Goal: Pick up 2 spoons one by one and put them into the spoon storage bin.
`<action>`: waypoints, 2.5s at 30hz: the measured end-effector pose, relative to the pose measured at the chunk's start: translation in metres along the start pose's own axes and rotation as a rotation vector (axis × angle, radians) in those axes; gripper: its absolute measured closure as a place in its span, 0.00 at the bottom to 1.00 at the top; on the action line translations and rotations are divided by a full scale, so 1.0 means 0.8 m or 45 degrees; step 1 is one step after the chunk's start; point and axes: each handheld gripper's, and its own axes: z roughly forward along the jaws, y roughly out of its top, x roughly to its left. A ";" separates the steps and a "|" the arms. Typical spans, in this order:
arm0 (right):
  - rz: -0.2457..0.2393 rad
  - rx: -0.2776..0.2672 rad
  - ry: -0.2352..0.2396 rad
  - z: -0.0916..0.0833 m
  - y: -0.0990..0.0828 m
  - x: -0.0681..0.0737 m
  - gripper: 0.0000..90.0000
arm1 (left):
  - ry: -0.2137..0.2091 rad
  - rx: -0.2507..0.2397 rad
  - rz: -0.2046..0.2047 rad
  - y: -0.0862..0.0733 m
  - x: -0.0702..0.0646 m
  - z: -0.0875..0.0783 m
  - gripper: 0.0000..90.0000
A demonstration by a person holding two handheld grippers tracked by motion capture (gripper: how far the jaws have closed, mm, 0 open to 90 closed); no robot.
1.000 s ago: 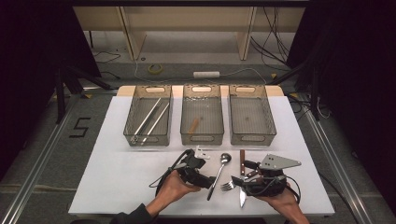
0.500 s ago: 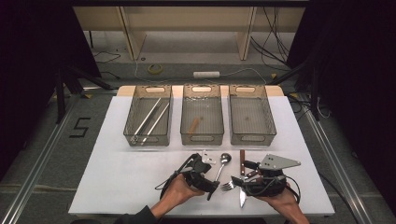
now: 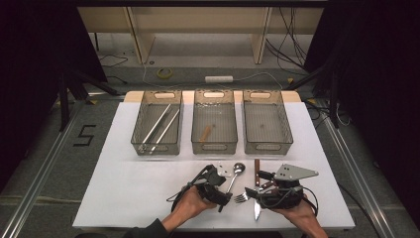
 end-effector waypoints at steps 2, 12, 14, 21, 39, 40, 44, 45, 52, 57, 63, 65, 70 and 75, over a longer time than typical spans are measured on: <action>0.000 -0.001 0.002 0.000 0.000 0.000 0.30 | 0.010 -0.002 0.015 -0.001 0.000 0.000 0.47; 0.000 0.000 -0.001 0.000 0.000 0.000 0.30 | -0.020 0.011 0.052 0.001 0.001 -0.003 0.66; 0.000 -0.003 0.001 0.000 0.000 0.000 0.30 | -0.027 0.007 0.041 0.000 0.004 -0.003 0.71; -0.001 -0.003 0.001 0.000 0.000 0.000 0.30 | -0.050 0.012 0.014 0.001 0.015 -0.004 0.83; -0.002 -0.004 0.002 -0.001 0.000 0.000 0.30 | -0.070 0.029 -0.040 0.004 0.022 -0.004 0.92; -0.001 -0.005 0.002 -0.001 0.000 0.000 0.30 | -0.077 0.030 -0.047 0.004 0.023 -0.004 0.92; -0.001 -0.004 0.001 -0.001 0.000 0.000 0.30 | -0.117 0.026 -0.090 0.003 0.029 -0.004 0.92; 0.000 -0.003 0.002 -0.001 0.000 0.000 0.30 | -0.119 0.028 -0.090 0.003 0.030 -0.004 0.92; 0.003 -0.005 0.002 -0.001 0.000 0.000 0.30 | -0.141 0.024 -0.098 0.003 0.032 -0.004 0.92; 0.005 -0.005 0.001 -0.001 0.000 -0.001 0.30 | -0.147 0.014 -0.091 0.002 0.032 -0.004 0.92; 0.004 -0.006 0.000 -0.001 0.000 -0.001 0.30 | -0.153 -0.020 -0.095 0.004 0.031 -0.009 0.92; 0.004 -0.007 0.001 -0.002 0.000 -0.001 0.30 | -0.151 -0.025 -0.092 0.004 0.033 -0.011 0.92; 0.005 -0.006 0.001 -0.001 0.000 -0.001 0.30 | -0.151 -0.028 -0.085 0.003 0.035 -0.013 0.92; 0.004 -0.006 0.003 -0.001 0.000 -0.001 0.30 | -0.156 -0.039 -0.075 0.005 0.036 -0.017 0.92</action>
